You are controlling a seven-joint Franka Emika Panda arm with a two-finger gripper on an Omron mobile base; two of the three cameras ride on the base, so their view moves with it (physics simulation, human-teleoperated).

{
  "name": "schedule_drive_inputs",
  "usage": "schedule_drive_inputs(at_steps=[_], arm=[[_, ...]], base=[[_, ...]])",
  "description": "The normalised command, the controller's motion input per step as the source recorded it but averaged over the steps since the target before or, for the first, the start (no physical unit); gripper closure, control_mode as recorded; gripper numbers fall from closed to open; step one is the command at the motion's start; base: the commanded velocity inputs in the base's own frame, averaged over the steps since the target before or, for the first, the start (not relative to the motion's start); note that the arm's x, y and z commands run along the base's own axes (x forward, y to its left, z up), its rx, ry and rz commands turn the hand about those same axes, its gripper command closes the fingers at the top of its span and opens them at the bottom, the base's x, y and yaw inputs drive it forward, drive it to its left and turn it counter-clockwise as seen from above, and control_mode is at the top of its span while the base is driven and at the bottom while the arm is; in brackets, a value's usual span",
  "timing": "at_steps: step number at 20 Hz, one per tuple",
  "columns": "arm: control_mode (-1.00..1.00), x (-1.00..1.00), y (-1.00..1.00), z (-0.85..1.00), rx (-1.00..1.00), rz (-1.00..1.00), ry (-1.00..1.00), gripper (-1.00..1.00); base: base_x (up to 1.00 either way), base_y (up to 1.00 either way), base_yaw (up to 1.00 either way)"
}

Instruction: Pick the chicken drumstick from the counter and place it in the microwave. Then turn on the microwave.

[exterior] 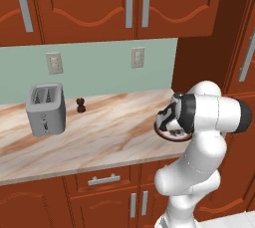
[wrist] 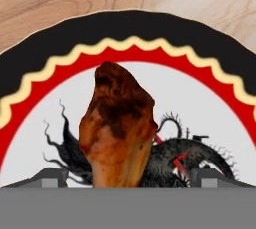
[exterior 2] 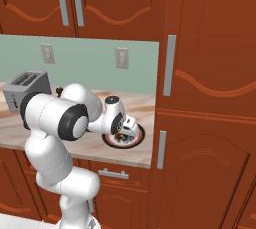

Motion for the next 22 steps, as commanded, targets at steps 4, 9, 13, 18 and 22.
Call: schedule_drive_inputs(at_steps=[4, 9, 13, 18, 22], arm=[[-1.00, 0.00, 0.03, -0.01, 0.00, -0.03, 0.00, 1.00], [-1.00, -0.16, 0.03, 0.00, 0.00, -0.02, 0.00, 1.00], [-1.00, -0.24, 0.00, 0.06, 0.00, 0.00, -0.02, 1.00], [-1.00, -0.76, 0.00, 0.84, 0.00, 0.09, -0.22, 1.00], [-1.00, -1.00, 0.04, 1.00, 0.00, 0.06, -0.13, 1.00]], base=[[0.00, 0.00, 0.00], [0.00, 0.00, 0.00], [0.00, 0.00, 0.00], [0.00, 0.00, 0.00], [0.00, 0.00, 0.00]])
